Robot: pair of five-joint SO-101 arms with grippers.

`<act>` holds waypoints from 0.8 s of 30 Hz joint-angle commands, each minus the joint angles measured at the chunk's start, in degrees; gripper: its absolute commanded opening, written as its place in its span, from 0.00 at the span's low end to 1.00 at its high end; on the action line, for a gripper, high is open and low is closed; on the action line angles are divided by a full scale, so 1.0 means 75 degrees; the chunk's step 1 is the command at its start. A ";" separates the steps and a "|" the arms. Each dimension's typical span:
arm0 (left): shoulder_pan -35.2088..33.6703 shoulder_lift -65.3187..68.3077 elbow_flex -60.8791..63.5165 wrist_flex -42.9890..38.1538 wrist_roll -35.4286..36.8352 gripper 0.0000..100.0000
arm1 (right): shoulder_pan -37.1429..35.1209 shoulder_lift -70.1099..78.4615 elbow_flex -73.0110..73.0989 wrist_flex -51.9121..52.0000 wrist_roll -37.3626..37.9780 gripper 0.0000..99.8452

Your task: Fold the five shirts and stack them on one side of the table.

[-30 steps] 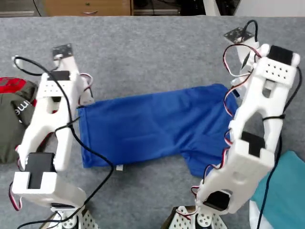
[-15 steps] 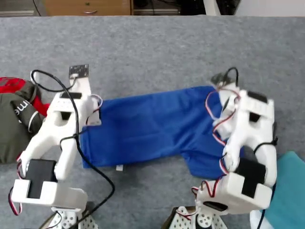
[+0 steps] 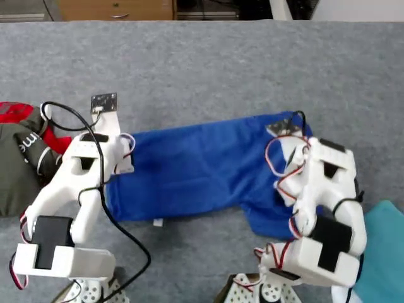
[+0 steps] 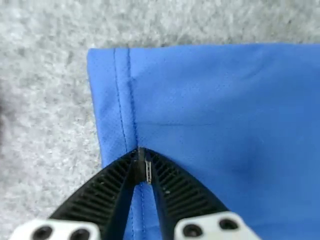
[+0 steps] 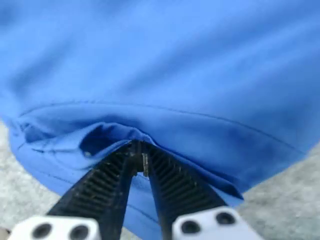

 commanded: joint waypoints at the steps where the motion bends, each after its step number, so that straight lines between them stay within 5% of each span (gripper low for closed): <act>1: -0.0082 -0.0158 0.0012 -0.0141 -0.0059 0.02 | -0.0064 -0.0240 0.0604 -0.0023 0.0094 0.00; 18: -0.0258 -0.0158 0.0012 -0.0141 -0.0059 0.02 | 0.0076 -0.4659 0.2714 0.0762 0.0774 0.00; 24: -0.0270 -0.0158 0.0012 -0.0141 -0.0059 0.02 | 0.0404 -0.4484 0.1366 0.0680 0.0914 0.01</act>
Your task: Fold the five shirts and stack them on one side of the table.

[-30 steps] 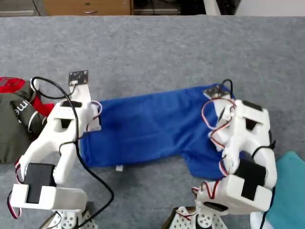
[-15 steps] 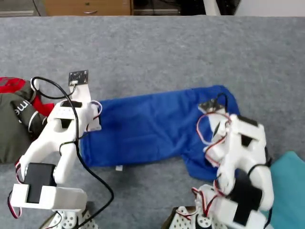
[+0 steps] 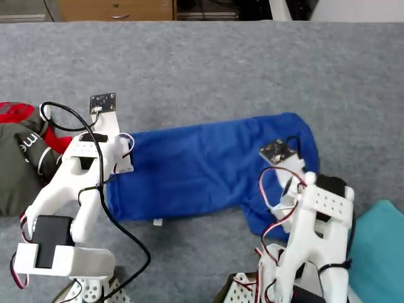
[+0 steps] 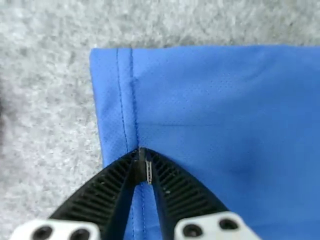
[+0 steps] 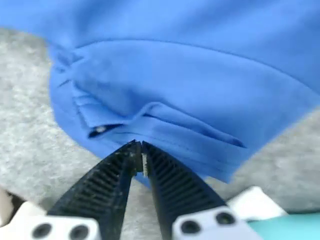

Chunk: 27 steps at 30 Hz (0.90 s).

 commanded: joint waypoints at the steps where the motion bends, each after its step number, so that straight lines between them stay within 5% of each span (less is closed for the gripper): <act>1: -0.0164 -0.0158 0.0012 -0.0141 -0.0059 0.02 | 0.0111 0.0287 -0.1166 -0.0152 0.0070 0.01; 11: -0.0164 -0.0158 0.0012 -0.0105 -0.0059 0.02 | 0.0088 0.3675 -0.2163 -0.0668 0.0105 0.00; 20: -0.0164 -0.0158 0.0012 -0.0105 -0.0059 0.02 | 0.0158 0.2960 -0.1108 -0.0656 0.0551 0.00; 27: -0.0164 -0.0158 0.0012 -0.0141 -0.0059 0.02 | 0.1108 0.1272 -0.0311 0.0375 0.1653 0.00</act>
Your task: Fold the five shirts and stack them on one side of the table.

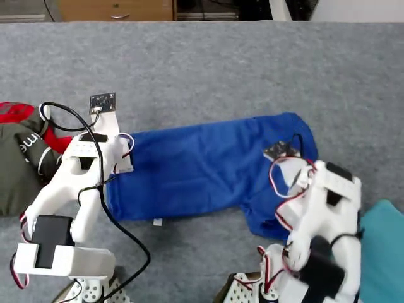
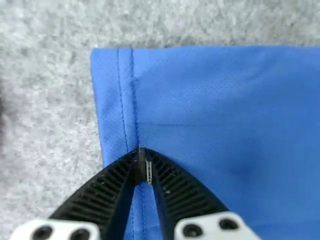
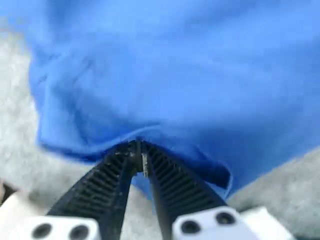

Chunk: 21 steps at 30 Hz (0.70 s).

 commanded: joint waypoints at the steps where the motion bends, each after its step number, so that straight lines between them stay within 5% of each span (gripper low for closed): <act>1: -0.0164 -0.0158 0.0012 -0.0141 -0.0059 0.02 | 0.0651 -0.1143 0.0170 0.0680 0.0680 0.00; 10: -0.0164 -0.0158 0.0012 -0.0152 -0.0059 0.02 | 0.0662 -0.2690 -0.0498 0.0516 0.0504 0.01; 21: -0.0164 -0.0158 0.0012 -0.0105 -0.0059 0.02 | 0.0381 -0.0404 -0.0615 -0.1184 0.0223 0.01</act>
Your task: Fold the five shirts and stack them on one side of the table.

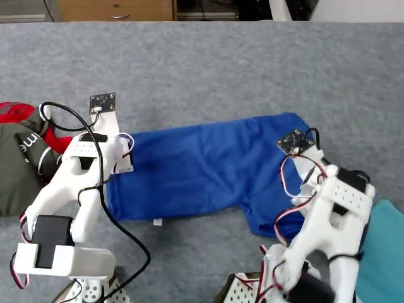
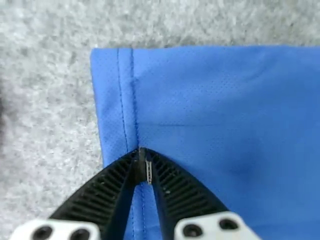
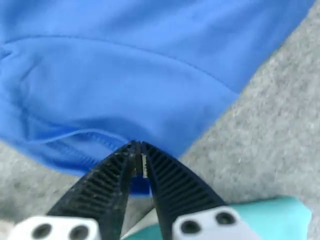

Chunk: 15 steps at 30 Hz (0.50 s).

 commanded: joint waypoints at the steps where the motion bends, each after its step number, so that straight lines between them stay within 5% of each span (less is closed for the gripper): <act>1: -0.0164 -0.0158 0.0023 -0.0105 -0.0059 0.02 | -0.0053 0.0744 -0.0381 -0.0399 -0.0059 0.01; 15: -0.0164 -0.0158 0.0023 -0.0117 -0.0059 0.02 | 0.1377 -0.0006 -0.0029 0.0516 0.0949 0.00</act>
